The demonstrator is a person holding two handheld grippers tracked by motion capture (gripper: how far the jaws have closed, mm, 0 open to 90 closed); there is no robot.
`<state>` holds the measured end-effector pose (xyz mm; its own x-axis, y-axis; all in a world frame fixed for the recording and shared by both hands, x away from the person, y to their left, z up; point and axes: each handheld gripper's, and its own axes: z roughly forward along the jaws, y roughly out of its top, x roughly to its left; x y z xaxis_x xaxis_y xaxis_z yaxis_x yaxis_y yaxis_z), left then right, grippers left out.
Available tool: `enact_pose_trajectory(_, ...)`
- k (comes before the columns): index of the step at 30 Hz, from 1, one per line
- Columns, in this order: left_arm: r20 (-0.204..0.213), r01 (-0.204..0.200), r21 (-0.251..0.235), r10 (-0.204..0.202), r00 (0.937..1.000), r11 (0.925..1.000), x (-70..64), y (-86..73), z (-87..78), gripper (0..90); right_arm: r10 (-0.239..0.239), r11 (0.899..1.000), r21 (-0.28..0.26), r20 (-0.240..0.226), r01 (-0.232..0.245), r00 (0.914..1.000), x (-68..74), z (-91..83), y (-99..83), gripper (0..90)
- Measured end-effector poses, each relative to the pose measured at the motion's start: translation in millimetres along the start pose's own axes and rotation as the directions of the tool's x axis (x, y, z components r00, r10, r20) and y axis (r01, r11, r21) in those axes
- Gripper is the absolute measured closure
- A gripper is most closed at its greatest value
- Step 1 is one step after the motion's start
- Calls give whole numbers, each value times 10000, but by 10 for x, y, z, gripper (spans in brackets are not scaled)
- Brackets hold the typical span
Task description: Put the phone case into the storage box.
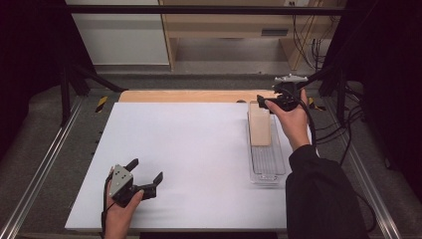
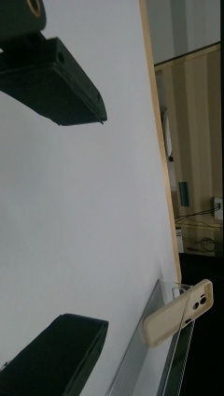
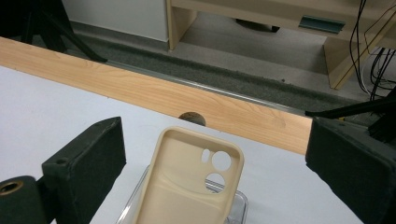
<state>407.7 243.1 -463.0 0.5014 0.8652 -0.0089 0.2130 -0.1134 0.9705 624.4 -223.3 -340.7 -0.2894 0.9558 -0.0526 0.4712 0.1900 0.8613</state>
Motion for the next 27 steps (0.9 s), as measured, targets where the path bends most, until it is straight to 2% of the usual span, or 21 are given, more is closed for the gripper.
enact_pose_trajectory(27, -58, 52, -97, -53, 10000, 9999, 40, 3, -31, 20, -158, 9998, -117, -272, 155, 9995, 144, -55, 26, 49)
